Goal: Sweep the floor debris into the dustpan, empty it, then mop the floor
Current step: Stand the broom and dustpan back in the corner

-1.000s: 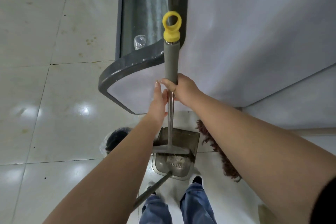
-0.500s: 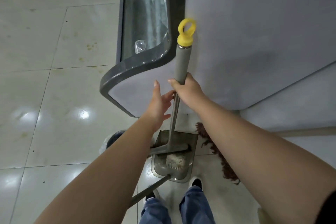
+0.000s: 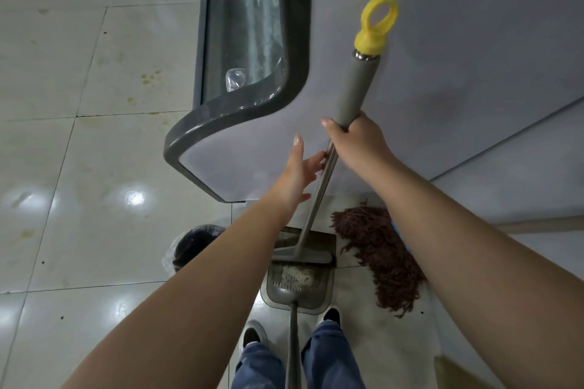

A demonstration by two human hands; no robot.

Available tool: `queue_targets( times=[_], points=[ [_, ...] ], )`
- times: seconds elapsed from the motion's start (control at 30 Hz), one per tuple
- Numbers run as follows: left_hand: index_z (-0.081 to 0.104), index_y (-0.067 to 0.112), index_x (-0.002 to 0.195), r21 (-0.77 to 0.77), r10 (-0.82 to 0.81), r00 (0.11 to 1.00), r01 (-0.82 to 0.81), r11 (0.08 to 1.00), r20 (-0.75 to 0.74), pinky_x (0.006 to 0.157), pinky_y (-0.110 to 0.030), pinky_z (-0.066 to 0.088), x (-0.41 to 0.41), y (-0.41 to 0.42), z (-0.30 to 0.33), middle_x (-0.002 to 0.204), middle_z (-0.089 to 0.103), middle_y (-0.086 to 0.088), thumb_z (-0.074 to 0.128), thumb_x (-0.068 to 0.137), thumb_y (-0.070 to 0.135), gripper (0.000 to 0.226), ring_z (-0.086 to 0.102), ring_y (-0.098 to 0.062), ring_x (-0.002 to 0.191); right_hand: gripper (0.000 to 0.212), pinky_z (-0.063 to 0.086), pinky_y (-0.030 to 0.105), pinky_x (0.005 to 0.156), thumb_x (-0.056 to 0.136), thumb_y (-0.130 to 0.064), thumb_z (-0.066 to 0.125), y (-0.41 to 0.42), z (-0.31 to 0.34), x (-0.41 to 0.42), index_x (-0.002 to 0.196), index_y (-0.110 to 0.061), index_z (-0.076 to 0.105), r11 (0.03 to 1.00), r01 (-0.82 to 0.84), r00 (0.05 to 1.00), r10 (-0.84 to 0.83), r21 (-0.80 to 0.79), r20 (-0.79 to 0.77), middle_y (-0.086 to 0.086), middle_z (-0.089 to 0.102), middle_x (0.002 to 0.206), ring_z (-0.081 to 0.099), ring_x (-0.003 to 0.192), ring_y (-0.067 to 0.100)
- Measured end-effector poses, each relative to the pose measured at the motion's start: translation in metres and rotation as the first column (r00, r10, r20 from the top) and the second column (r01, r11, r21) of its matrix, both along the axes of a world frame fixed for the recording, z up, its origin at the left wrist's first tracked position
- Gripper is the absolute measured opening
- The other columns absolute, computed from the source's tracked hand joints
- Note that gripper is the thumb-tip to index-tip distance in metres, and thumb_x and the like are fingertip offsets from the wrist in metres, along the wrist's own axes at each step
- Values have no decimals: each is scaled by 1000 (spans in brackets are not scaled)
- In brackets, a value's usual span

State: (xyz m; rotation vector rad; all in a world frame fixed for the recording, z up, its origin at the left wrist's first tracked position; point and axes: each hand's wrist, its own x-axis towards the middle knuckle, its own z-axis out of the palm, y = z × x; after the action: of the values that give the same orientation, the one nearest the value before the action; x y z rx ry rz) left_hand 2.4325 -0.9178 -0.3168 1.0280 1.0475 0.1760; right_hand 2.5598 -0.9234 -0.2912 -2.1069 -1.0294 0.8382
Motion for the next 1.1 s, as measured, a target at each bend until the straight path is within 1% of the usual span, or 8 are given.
queue_targets(
  times=[0.07,0.17,0.4,0.57,0.67,0.77,0.93,1.1],
  points=[
    [34,29,143,2,-16,1000,16,1000,14,109,-43,20,8,1,2,151,32,1,-3,87,68,78,24,-19,140,40,33,4,40,95,-38,49,1,2,11,121,-8,51,1000,-2,1000,2,10,14,-11,47,73,45,60,-1],
    [32,29,144,-27,-14,1000,15,1000,19,110,-44,20,22,2,1,152,29,3,-3,86,69,78,22,-20,141,41,31,3,37,95,-37,50,7,-3,24,122,-7,50,1000,17,1000,-17,-3,-4,-12,44,72,44,60,-2],
    [31,27,145,-80,10,998,-15,997,-66,111,-42,17,44,0,-22,155,23,1,1,89,67,74,14,-19,143,50,34,23,67,93,-42,52,10,-52,39,129,-7,49,983,5,986,-35,-184,-160,1,53,92,49,80,17],
    [27,24,147,-39,84,994,-87,995,-68,109,-42,19,51,5,-36,154,25,2,5,90,65,73,17,-19,142,45,37,19,58,82,-47,64,4,-73,51,113,-21,45,986,122,950,-149,-116,-273,-14,51,82,51,72,2],
    [25,25,148,-18,81,994,-82,996,-74,108,-43,20,54,7,-41,153,27,4,5,90,65,73,18,-17,142,60,47,30,81,80,-43,69,-6,-83,58,127,-17,43,979,176,915,-201,-101,-350,-5,52,101,54,94,14],
    [29,25,146,-23,76,994,-78,997,-81,108,-42,21,58,6,-43,153,27,2,5,89,68,75,19,-17,142,70,47,38,96,79,-42,70,-10,-87,66,135,-16,38,974,203,894,-226,-99,-388,-4,49,109,53,109,19],
    [32,24,144,-39,104,991,-107,994,-81,108,-42,21,66,2,-38,153,28,0,6,90,65,73,21,-16,141,89,41,45,105,77,-47,70,-17,-90,77,147,-18,24,963,196,882,-255,-184,-396,6,42,141,45,128,25],
    [33,23,144,-38,96,992,-99,994,-82,110,-44,20,69,-12,-24,152,30,-3,5,91,64,73,21,-19,141,90,38,47,107,79,-50,67,-39,-87,79,149,-18,19,966,151,875,-230,-210,-426,7,36,147,40,132,26]
  ],
)
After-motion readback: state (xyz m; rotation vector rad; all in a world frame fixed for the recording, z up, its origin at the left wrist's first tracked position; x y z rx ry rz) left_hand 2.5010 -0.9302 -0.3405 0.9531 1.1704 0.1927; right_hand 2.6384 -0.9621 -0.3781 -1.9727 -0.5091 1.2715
